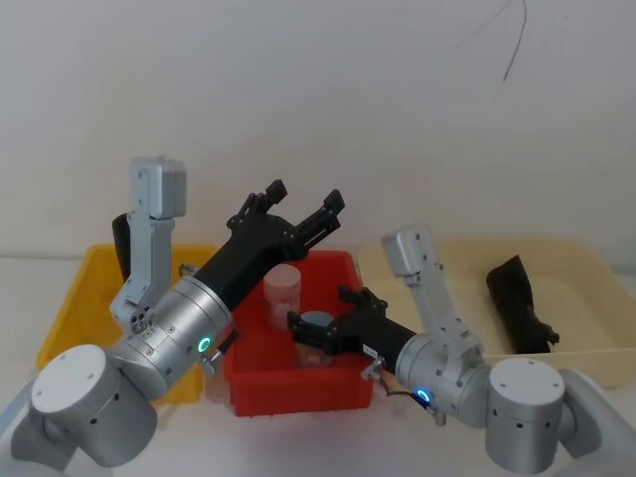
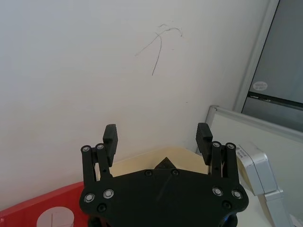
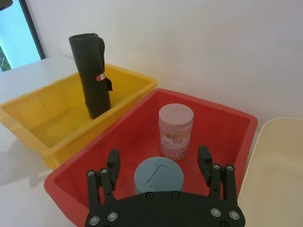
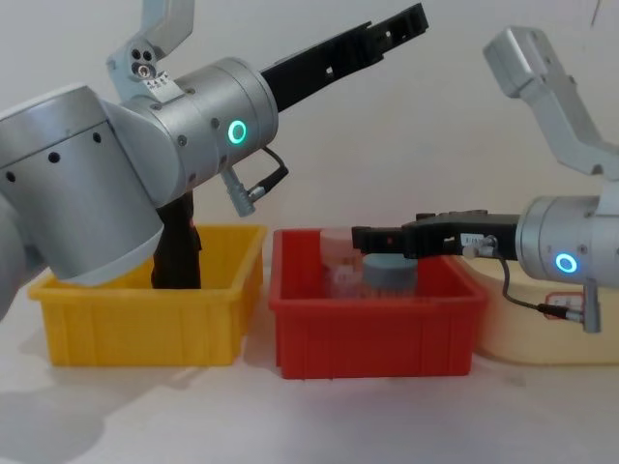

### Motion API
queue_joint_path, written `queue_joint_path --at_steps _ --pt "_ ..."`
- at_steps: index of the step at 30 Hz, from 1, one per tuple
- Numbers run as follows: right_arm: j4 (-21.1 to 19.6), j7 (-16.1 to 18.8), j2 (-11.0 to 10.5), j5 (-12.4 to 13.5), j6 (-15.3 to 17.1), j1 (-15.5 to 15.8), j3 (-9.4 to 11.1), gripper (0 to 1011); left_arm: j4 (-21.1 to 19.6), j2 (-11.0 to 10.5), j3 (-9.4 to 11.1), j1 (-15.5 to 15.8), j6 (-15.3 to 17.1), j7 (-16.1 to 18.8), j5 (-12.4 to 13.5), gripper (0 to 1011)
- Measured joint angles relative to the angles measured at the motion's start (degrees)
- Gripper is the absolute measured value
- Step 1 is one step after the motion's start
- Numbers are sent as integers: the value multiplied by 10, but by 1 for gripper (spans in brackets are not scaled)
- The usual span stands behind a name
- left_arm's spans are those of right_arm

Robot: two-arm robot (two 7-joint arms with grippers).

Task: Pick up the garbage bag with the one hand and transfer it to the other hand.

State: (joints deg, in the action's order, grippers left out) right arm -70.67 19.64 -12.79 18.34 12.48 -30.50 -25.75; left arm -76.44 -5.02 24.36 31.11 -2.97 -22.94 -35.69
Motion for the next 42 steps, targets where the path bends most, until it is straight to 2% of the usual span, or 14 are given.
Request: queue_joint_path --at_steps 25,42 --pt "0 9 4 -10 9 8 5 1001 0 0 0 0 0 0 0 1001" --pt "22 10 11 -17 3 5 12 1001 0 0 0 0 0 0 0 1001"
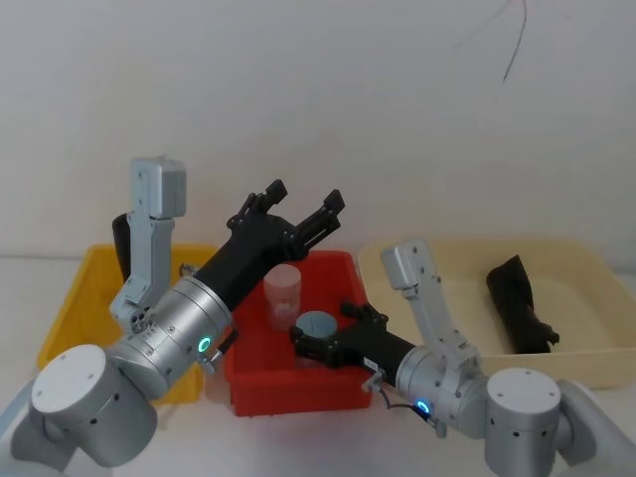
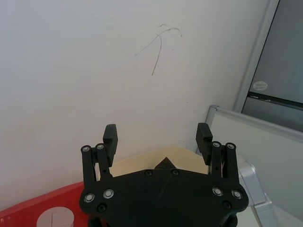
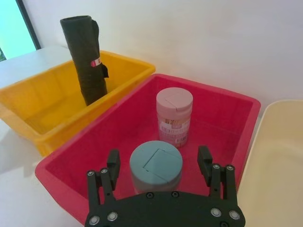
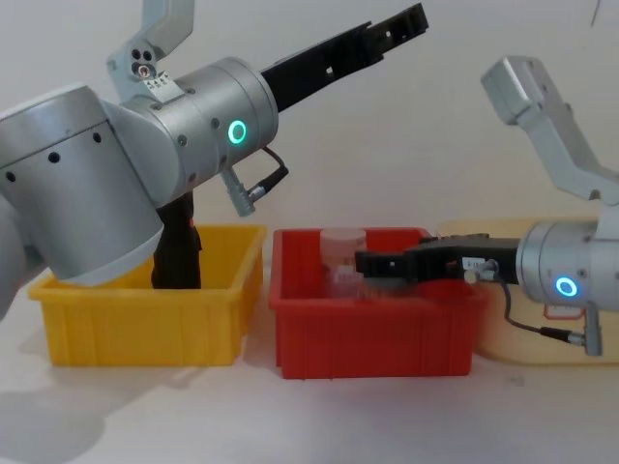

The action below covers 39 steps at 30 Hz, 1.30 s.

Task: Pick up the garbage bag with the one hand and transfer it to the other hand.

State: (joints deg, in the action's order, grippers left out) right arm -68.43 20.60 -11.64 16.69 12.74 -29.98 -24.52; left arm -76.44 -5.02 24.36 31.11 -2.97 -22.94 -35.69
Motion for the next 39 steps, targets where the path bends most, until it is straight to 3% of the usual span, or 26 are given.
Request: queue_joint_path --at_steps 19,24,32,39 --pt "20 6 6 -4 -3 -7 1 1002 0 0 0 0 0 0 0 1001" --pt "24 6 8 -6 -2 -9 0 908 0 0 0 0 0 0 0 1001" --pt "25 6 9 -8 2 -10 1 677 0 0 0 0 0 0 0 1001" --pt "16 3 9 -9 5 -9 3 648 0 0 0 0 0 0 0 1001"
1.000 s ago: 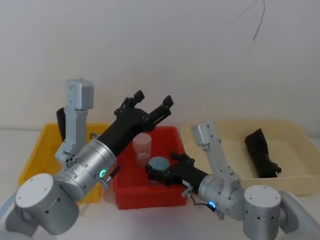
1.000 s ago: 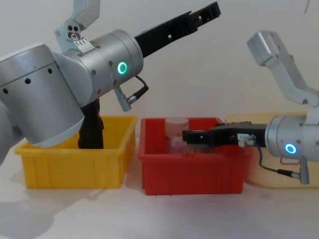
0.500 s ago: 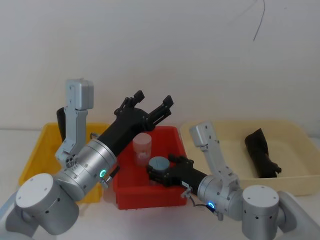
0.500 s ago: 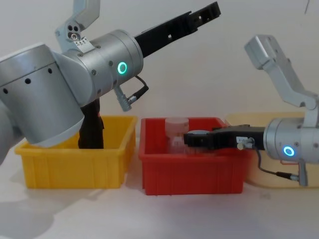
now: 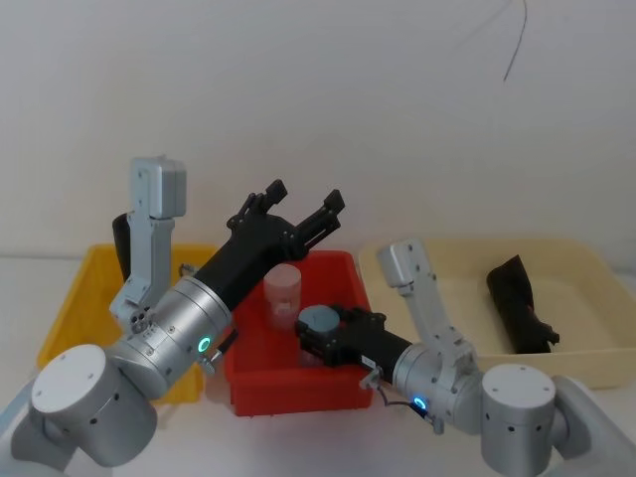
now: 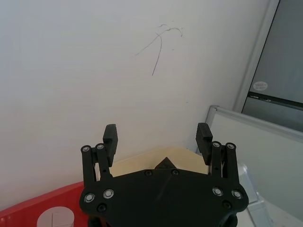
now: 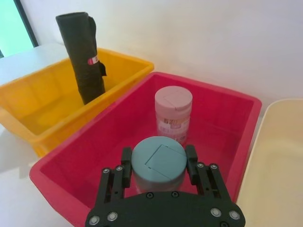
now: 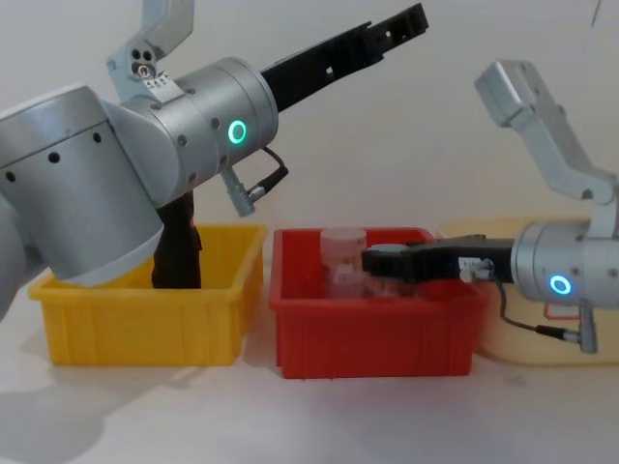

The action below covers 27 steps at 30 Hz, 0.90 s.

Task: Pick up the garbage bag with the one hand and transfer it to the other hand.

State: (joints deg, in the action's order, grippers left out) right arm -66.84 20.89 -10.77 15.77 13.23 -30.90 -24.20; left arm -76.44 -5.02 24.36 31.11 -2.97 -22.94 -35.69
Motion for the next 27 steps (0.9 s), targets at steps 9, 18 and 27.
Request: queue_joint_path --at_steps 9,18,27 --pt "-25 -8 -6 -2 0 1 10 648 0 0 0 0 0 0 0 1001" --pt "-59 -30 -22 -9 -2 -1 34 648 0 0 0 0 0 0 0 1000" --pt "-75 -58 -42 -20 3 -1 63 650 0 0 0 0 0 0 0 1001"
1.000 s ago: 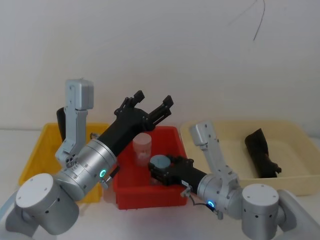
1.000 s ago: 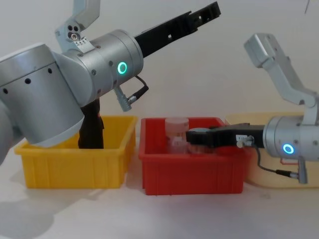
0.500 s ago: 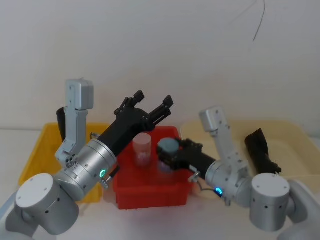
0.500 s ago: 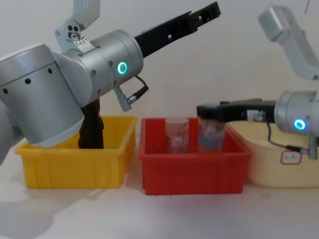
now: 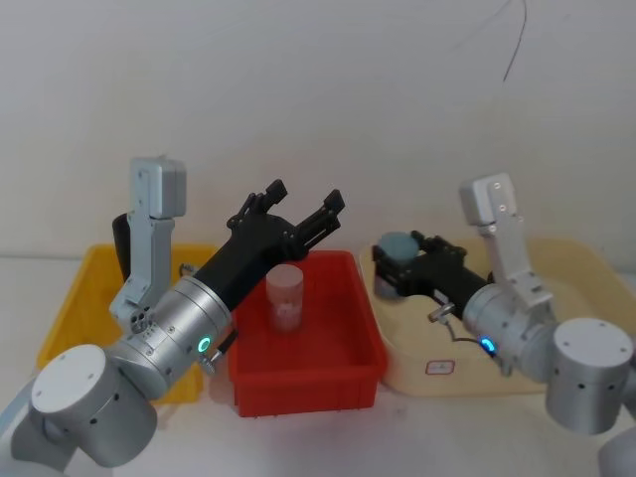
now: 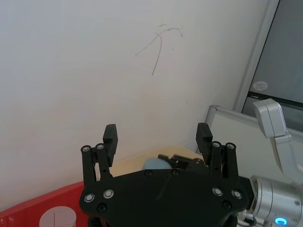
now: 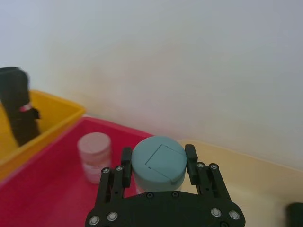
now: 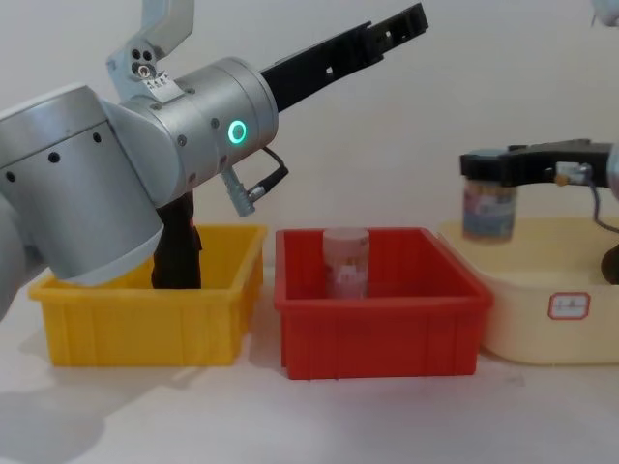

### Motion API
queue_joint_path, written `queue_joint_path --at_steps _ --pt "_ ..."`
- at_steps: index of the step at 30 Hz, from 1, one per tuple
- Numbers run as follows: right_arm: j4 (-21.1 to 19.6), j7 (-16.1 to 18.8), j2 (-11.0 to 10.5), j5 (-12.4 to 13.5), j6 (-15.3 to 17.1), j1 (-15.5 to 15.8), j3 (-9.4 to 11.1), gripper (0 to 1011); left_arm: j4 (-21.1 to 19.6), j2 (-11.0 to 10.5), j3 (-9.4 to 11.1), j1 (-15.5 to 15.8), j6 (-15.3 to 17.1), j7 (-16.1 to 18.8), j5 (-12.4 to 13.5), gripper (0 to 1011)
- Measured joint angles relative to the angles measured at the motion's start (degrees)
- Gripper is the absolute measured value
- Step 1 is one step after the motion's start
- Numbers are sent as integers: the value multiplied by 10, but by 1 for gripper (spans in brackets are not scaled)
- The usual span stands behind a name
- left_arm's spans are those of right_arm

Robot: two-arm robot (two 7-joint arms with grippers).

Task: Pick up the garbage bag with the one hand and transfer it to the other hand.

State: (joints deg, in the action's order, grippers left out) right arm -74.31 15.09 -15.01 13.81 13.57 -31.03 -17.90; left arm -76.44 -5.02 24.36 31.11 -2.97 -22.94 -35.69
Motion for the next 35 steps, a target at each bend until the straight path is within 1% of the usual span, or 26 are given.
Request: queue_joint_path --at_steps 8,10,14,15,16,18,19,20,23,24,27,35 --pt "-3 -19 -15 -8 4 4 23 650 0 0 0 0 0 0 0 1001" --pt "-3 -20 -16 -8 4 4 25 650 0 0 0 0 0 0 0 1001" --pt "-4 -28 -21 -11 7 10 35 651 0 0 0 0 0 0 0 1001" --pt "-5 -29 -22 -12 7 11 36 663 0 0 0 0 0 0 0 1001" --pt "-5 -29 -23 -12 8 12 38 708 0 0 0 0 0 0 0 1001" --pt "-7 -32 -25 -14 10 15 41 742 0 0 0 0 0 0 0 1001" --pt "-8 -33 -26 -15 11 17 43 796 0 0 0 0 0 0 0 1001" --pt "-8 -33 -26 -15 11 17 43 796 0 0 0 0 0 0 0 1001" --pt "-15 -36 -27 -16 12 25 48 907 0 0 0 0 0 0 0 1000" --pt "-16 -36 -27 -16 12 26 49 907 0 0 0 0 0 0 0 1001" --pt "-26 -36 -27 -15 11 33 52 997 0 0 0 0 0 0 0 1001" --pt "-69 -24 -19 0 -2 58 59 1000 0 0 0 0 0 0 0 1001"
